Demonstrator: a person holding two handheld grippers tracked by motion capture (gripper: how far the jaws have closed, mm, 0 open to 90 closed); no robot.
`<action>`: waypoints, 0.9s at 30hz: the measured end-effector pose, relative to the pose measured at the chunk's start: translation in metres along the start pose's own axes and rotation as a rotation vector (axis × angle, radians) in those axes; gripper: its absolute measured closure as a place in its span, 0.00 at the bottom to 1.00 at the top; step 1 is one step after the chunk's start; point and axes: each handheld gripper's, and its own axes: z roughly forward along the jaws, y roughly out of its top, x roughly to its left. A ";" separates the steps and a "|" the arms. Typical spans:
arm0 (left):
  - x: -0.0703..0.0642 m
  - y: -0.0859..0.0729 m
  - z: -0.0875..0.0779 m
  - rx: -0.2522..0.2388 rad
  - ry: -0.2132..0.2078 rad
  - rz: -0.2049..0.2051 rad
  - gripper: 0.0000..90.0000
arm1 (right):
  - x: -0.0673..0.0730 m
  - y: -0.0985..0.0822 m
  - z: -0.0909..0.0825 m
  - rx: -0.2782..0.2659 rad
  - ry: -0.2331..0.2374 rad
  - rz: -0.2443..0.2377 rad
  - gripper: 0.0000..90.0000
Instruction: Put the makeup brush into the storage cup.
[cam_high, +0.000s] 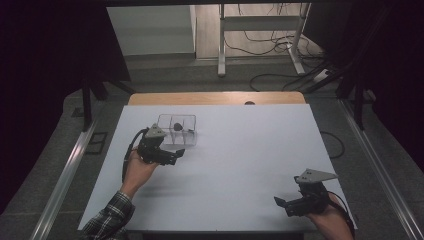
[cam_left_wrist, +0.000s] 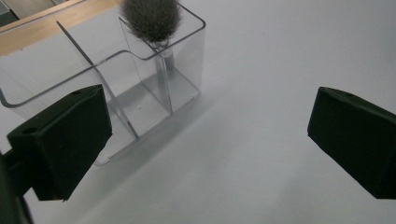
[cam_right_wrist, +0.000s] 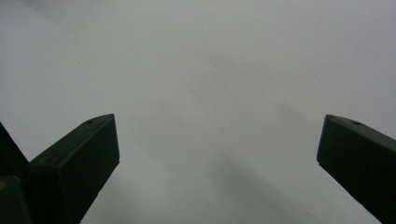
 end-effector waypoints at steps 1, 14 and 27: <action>-0.001 -0.001 0.000 -0.002 -0.002 0.000 0.00 | 0.000 0.000 0.000 0.000 0.001 0.002 0.00; -0.006 -0.007 -0.003 0.000 -0.046 0.006 0.00 | 0.000 0.000 0.001 0.003 0.004 -0.007 0.00; -0.007 -0.013 -0.017 -0.046 -0.038 0.004 0.00 | -0.001 -0.001 0.001 0.004 0.003 -0.012 0.00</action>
